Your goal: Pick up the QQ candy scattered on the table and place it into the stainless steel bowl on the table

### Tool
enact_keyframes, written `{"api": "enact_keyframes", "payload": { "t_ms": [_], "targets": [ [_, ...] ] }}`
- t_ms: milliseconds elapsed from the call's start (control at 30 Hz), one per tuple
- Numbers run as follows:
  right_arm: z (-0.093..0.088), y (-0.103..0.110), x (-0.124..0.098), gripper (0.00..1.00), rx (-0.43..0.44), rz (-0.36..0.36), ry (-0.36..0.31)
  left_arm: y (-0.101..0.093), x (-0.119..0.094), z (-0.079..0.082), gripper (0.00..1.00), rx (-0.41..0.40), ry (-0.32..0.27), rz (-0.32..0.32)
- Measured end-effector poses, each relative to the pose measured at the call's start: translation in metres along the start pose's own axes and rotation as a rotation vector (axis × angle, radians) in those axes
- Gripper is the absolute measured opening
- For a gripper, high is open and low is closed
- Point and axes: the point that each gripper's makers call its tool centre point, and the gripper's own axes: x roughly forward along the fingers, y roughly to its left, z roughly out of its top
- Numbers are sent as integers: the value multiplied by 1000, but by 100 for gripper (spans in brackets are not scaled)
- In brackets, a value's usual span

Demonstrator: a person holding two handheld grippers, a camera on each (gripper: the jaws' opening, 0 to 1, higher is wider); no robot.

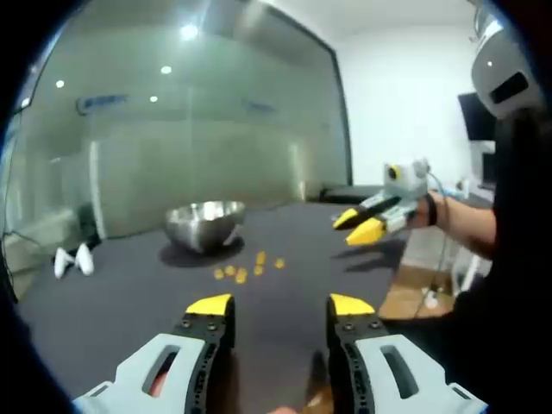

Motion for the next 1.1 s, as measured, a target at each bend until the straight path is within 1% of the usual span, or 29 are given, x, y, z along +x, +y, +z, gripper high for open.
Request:
{"api": "enact_keyframes", "payload": {
  "t_ms": [367, 567, 700, 800, 967, 1100],
  "targets": [
    [-9, -4, 1, 26, 12, -2, 12, 0, 6, -1, 44, 1, 9, -4],
    [-13, -4, 4, 26, 17, 1, 25, 2, 5, -1, 44, -4, 9, 6],
    [-11, -8, 5, 26, 20, -13, 21, 2, 3, -3, 44, -9, 12, 11],
    [-11, -7, 7, 26, 27, -9, 19, 2, 2, -5, 44, -5, 22, 11],
    [-18, -3, 11, 26, 27, 4, 46, 6, 1, 0, 44, 2, 13, 17],
    [-19, -2, 12, 26, 24, 9, 59, 6, 1, 0, 43, -1, 12, 21]
  ]
}}
